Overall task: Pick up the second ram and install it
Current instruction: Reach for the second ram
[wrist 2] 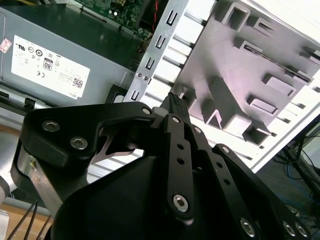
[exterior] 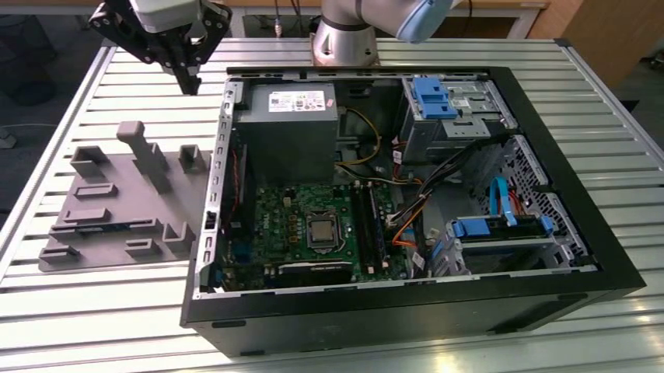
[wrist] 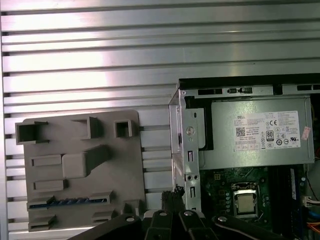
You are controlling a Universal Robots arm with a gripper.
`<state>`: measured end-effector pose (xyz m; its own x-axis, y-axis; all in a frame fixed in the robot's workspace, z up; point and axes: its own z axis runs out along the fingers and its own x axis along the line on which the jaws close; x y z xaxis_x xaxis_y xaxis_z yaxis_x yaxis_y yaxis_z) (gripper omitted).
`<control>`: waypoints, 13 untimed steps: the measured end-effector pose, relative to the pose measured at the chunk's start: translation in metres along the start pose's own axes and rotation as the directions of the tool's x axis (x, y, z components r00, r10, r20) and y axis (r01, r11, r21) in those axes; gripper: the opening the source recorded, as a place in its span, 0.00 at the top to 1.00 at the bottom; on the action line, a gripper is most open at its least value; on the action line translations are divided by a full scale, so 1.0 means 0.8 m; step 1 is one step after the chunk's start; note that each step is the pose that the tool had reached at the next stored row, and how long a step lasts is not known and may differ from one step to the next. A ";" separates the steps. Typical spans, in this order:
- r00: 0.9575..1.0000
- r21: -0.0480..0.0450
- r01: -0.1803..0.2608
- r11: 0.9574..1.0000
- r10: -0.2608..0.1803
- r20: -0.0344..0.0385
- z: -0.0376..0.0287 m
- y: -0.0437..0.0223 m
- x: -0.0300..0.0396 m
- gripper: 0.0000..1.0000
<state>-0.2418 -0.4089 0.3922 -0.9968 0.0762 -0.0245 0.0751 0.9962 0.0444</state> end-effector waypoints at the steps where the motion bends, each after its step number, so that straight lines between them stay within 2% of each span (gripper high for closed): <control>1: 1.000 0.000 0.000 1.000 0.000 0.000 0.0000 -0.0001 0.0013 0.89; 13: 1.000 0.000 0.000 1.000 0.000 0.000 -0.0005 -0.0015 0.0177 0.89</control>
<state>-0.2560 -0.4090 0.3922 -0.9968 0.0762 -0.0244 0.0751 0.9962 0.0443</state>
